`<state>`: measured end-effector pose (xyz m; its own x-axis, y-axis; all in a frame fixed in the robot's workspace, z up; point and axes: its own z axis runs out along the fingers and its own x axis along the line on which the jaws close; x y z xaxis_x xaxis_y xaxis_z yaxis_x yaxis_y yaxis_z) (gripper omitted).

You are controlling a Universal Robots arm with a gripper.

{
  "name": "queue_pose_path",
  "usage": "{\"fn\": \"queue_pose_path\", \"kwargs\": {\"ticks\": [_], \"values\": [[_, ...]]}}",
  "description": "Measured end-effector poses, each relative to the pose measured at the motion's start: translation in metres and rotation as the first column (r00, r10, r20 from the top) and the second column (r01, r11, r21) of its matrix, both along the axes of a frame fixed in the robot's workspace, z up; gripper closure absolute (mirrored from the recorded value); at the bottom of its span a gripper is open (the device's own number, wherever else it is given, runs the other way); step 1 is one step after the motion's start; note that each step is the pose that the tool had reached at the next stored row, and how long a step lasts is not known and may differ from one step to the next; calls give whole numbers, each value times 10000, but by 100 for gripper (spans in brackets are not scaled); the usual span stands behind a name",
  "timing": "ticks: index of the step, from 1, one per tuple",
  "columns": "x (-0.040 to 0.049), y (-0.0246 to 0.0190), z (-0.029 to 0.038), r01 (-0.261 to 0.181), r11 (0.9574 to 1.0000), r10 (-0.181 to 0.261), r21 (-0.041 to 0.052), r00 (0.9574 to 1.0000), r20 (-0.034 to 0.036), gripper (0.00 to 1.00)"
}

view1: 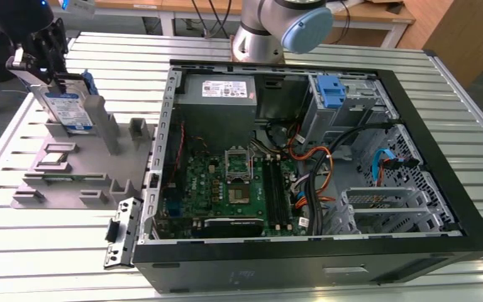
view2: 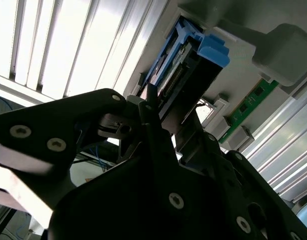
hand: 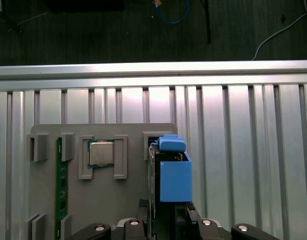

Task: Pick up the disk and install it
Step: 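Pick up the disk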

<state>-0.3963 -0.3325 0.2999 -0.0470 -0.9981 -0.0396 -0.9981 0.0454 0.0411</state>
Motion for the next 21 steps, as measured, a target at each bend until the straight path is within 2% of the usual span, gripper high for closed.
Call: {"fn": "queue_pose_path", "kwargs": {"ticks": [7, 10, 21], "values": [[0, 0, 0, -2, 10000, 2, 0, 10000, 0, 60], [0, 0, 0, -4, 10000, 4, 0, 10000, 0, 65], [0, 0, 6, -6, 10000, 6, 0, 10000, 0, 65]]}}
